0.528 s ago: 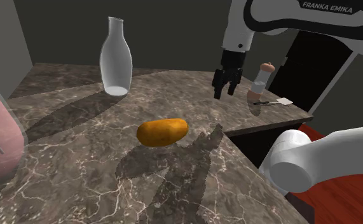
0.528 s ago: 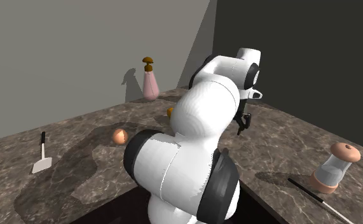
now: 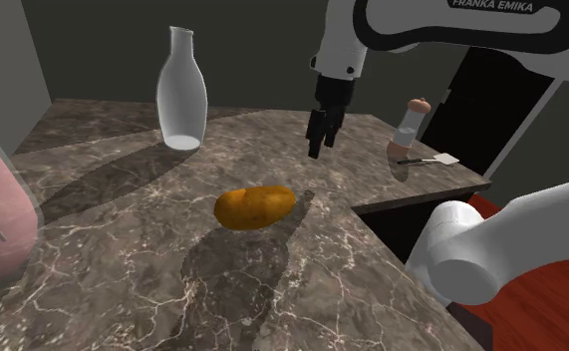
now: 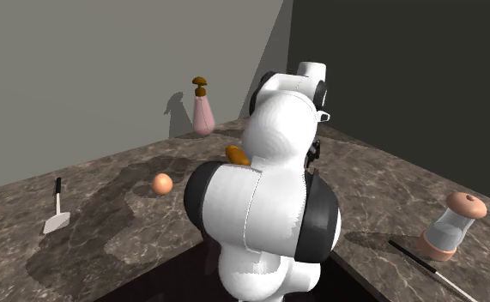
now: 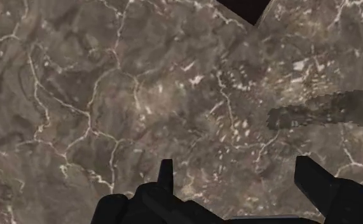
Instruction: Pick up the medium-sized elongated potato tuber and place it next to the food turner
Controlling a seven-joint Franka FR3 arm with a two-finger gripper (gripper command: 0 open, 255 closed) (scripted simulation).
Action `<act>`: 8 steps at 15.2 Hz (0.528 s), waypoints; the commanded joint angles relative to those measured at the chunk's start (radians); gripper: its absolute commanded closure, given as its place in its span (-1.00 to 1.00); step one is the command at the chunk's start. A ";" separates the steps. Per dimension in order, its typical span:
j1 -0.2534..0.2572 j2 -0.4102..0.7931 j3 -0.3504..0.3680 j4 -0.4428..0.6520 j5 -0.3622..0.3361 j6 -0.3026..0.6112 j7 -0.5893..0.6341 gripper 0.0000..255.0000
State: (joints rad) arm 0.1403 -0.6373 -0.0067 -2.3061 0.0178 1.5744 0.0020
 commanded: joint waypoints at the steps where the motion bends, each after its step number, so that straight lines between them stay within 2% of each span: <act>1: 0.040 0.030 0.022 0.023 0.009 0.024 -0.044 -1.00; 8: 0.168 0.124 0.103 0.086 0.031 0.112 -0.193 -1.00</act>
State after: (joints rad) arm 0.2889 -0.5304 0.0831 -2.2355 0.0451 1.6750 -0.1690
